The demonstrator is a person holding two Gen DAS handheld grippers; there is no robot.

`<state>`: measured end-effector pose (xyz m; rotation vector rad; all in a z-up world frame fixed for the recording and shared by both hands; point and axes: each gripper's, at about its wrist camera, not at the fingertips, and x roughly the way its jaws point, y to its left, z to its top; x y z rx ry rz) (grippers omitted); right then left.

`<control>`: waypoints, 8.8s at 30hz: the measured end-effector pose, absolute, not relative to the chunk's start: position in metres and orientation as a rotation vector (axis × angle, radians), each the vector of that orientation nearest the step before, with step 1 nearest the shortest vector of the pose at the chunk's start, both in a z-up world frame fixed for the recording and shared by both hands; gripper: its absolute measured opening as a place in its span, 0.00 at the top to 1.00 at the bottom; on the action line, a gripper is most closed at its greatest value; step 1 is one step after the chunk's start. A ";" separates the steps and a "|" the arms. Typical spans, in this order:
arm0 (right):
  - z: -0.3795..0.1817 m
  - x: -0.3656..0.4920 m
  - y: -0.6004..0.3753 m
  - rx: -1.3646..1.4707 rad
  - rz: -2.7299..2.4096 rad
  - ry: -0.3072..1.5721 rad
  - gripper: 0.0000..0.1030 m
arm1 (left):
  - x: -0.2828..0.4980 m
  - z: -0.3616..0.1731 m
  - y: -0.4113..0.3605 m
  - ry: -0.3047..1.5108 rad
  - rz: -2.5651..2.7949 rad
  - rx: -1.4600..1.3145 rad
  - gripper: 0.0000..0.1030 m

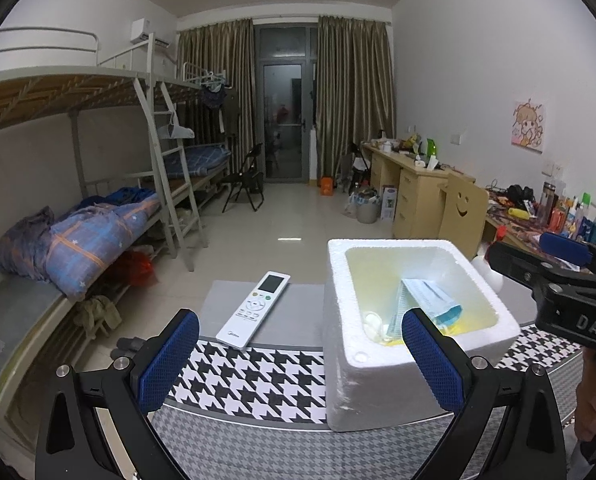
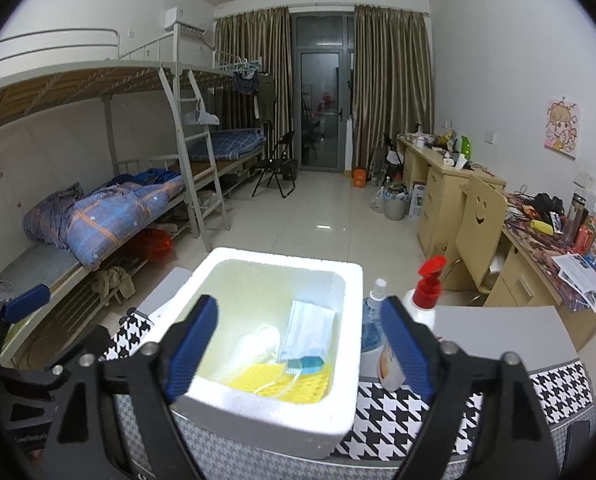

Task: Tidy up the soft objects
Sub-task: 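Open the right tool to drop the blue mask into the foam box, then withdraw both tools from the box toward the grey sock and white cylinder, then lower both tools, left toward the white cylinder, right toward the grey sock, then close the left tool on the white cylinder while the right tool grasps the grey sock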

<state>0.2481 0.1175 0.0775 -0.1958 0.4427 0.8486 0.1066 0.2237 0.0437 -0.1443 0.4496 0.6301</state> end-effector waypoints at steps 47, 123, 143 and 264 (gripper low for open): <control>0.085 0.174 0.003 -0.118 0.848 0.328 0.09 | 0.050 0.058 0.138 0.376 0.573 -0.109 0.01; 0.027 0.134 -0.079 -0.105 0.756 0.326 0.09 | 0.011 -0.027 0.065 0.367 0.365 -0.175 0.01; 0.003 0.145 -0.112 -0.091 0.653 0.366 0.09 | 0.032 -0.038 0.029 0.392 0.232 -0.156 0.01; -0.102 0.268 -0.175 -0.060 0.520 0.748 0.14 | 0.179 -0.126 -0.095 0.838 -0.099 0.002 0.82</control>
